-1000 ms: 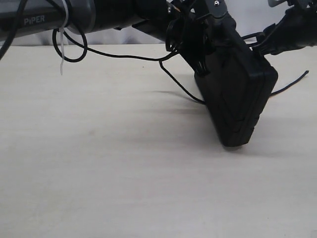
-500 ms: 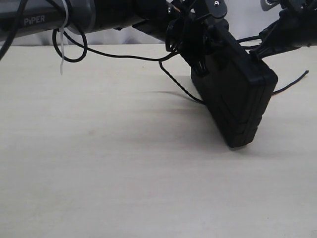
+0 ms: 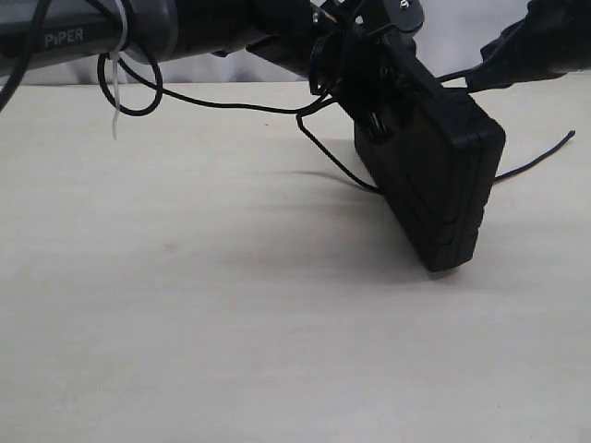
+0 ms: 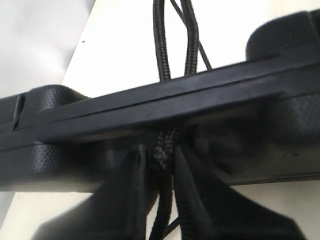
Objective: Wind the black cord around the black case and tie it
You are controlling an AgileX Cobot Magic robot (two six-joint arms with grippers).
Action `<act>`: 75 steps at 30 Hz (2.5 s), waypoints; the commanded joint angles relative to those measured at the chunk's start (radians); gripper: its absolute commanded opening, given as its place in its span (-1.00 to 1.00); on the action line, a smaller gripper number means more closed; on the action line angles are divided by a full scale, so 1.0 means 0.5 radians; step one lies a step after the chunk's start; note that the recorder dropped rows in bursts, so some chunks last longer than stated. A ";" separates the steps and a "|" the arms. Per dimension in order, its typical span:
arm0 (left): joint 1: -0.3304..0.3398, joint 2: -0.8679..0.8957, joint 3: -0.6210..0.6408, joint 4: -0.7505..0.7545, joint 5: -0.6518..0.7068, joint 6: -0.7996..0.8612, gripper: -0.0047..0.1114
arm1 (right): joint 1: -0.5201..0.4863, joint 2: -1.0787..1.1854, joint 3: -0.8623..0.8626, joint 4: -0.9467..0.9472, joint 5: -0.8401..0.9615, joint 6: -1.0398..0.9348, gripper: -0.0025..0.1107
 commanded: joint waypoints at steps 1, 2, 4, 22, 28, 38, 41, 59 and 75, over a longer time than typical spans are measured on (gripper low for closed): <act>-0.004 -0.005 -0.024 -0.041 -0.007 -0.012 -0.92 | 0.001 -0.075 -0.058 0.027 0.199 0.094 -0.88; -0.004 -0.005 -0.024 -0.041 -0.007 -0.012 -0.92 | 0.001 -0.091 -0.058 0.027 0.215 0.094 -0.88; -0.004 -0.005 -0.024 -0.046 -0.003 -0.012 -0.92 | 0.001 -0.116 -0.058 0.027 0.247 0.094 -0.88; -0.004 -0.005 -0.020 -0.105 0.055 -0.012 -0.92 | 0.004 -0.167 0.043 -0.902 0.408 -0.454 -0.07; -0.004 -0.005 -0.020 -0.105 0.107 -0.012 -0.92 | 0.034 -0.141 0.127 -0.935 0.030 -0.508 0.20; -0.004 -0.005 -0.020 -0.119 0.089 -0.002 -0.92 | 0.167 0.069 0.143 -1.199 -0.172 -0.411 0.23; -0.004 -0.005 -0.020 -0.119 0.092 -0.002 -0.92 | 0.147 0.082 0.143 -1.312 -0.324 -0.401 0.23; 0.000 -0.014 -0.020 -0.060 0.108 0.047 -0.90 | 0.142 0.272 0.143 -1.330 -0.391 -0.701 -0.88; 0.447 -0.283 -0.020 0.365 0.735 -0.606 -0.43 | 0.380 0.243 0.143 -1.121 -0.324 -0.688 -0.88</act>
